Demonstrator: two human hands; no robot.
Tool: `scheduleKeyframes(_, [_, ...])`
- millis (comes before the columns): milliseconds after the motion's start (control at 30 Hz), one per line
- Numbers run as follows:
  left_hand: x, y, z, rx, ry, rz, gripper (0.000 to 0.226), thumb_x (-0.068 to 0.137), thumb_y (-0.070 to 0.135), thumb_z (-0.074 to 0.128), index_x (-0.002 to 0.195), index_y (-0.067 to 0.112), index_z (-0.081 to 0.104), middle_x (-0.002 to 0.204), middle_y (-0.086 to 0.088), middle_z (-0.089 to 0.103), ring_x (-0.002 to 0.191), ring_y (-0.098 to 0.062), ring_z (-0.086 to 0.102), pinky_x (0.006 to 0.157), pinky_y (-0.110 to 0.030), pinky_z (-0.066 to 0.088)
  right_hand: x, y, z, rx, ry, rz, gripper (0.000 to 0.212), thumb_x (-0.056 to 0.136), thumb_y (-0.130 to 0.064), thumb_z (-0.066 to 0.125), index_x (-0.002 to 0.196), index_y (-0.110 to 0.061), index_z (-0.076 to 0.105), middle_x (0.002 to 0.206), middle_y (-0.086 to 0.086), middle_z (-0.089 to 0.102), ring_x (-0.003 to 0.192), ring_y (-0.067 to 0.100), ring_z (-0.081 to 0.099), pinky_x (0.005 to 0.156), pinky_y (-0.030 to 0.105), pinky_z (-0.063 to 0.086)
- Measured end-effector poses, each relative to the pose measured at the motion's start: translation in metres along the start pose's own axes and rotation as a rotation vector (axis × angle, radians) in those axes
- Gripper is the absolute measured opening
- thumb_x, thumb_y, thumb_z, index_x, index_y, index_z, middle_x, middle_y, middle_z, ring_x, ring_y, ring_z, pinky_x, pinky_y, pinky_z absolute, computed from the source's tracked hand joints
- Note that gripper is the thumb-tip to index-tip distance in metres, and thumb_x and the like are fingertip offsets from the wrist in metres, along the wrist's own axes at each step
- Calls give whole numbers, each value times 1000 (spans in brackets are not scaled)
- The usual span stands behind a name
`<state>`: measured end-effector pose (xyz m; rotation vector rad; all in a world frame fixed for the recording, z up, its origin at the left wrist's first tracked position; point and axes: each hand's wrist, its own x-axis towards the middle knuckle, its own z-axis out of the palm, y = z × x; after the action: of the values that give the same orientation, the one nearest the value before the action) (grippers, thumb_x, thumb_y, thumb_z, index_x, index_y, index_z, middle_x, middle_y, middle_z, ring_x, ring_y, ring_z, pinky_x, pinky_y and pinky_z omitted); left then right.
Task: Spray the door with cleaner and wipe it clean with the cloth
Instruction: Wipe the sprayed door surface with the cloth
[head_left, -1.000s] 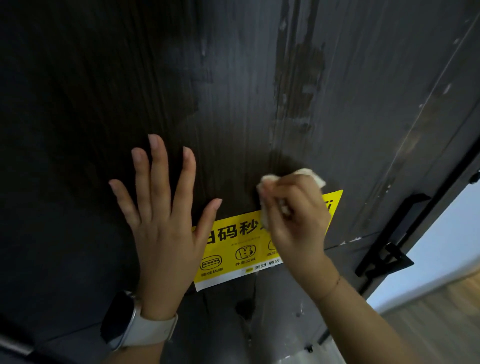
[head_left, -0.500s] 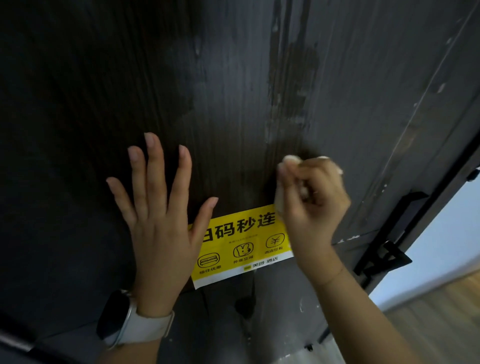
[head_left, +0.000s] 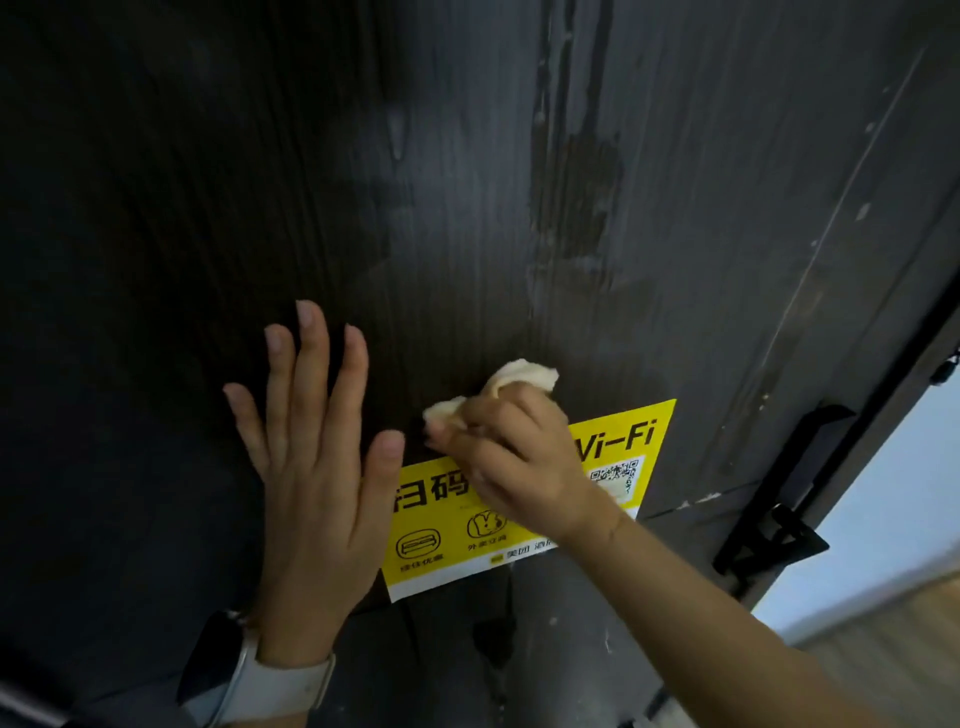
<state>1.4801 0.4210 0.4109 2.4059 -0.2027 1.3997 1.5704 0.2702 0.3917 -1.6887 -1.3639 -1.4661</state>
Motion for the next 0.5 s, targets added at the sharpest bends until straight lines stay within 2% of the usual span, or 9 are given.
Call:
scheduleKeyframes(67, [-1, -1, -1, 9, 1, 6, 57, 100, 32, 30, 153, 15, 14, 162, 10, -7, 150, -17, -6, 119, -39, -13, 11, 24, -18, -2, 76, 33, 12, 90, -2, 59, 101, -7, 60, 102, 6, 54, 80, 24, 55, 70, 34, 47])
scheduleKeyframes(133, [-1, -3, -2, 84, 19, 16, 58, 99, 29, 35, 152, 15, 16, 162, 9, -5, 151, -17, -2, 120, -41, -8, 27, 48, -41, -80, 304, 237, 13, 86, 6, 60, 89, -6, 58, 95, 11, 54, 84, 24, 53, 80, 32, 45])
scheduleKeyframes(200, [-1, -6, -2, 167, 63, 36, 58, 98, 28, 40, 151, 15, 21, 162, 5, 3, 150, -16, 5, 120, -42, 1, 45, 54, -47, -140, 501, 451, 10, 87, 6, 63, 85, -2, 58, 91, 11, 52, 85, 27, 52, 81, 37, 45])
scheduleKeyframes(267, [1, -6, -5, 173, 130, 45, 55, 98, 25, 43, 149, 14, 26, 160, 2, 12, 149, -15, 11, 119, -41, 8, 56, 36, -28, -126, 541, 495, 15, 85, 9, 61, 89, -6, 58, 95, 4, 52, 87, 27, 51, 84, 39, 44])
scheduleKeyframes(333, [11, -5, -12, 164, 212, 59, 53, 99, 21, 43, 148, 13, 28, 158, -2, 16, 148, -15, 12, 119, -42, 10, 52, 4, 4, -63, 364, 322, 24, 81, 11, 61, 96, -9, 61, 99, 6, 55, 90, 24, 51, 86, 32, 41])
scheduleKeyframes(400, [26, -7, -21, 193, 256, 97, 51, 100, 18, 43, 148, 11, 30, 157, -6, 19, 149, -16, 11, 120, -43, 7, 43, -25, 24, -50, 97, 77, 14, 89, 1, 59, 94, -5, 70, 105, 7, 52, 85, 23, 52, 75, 32, 44])
scheduleKeyframes(433, [33, -9, -25, 214, 259, 111, 49, 101, 17, 43, 148, 10, 31, 157, -8, 20, 149, -17, 10, 120, -44, 6, 43, -31, 26, -54, 7, 5, 19, 94, -5, 55, 90, -4, 74, 104, 7, 52, 80, 23, 54, 69, 33, 45])
scheduleKeyframes(500, [44, -16, -31, 261, 282, 79, 49, 102, 17, 43, 149, 8, 31, 157, -12, 21, 148, -19, 10, 120, -44, 3, 50, -21, 14, -25, -133, -9, 34, 101, -14, 46, 88, -3, 75, 99, 8, 60, 75, 25, 59, 68, 33, 48])
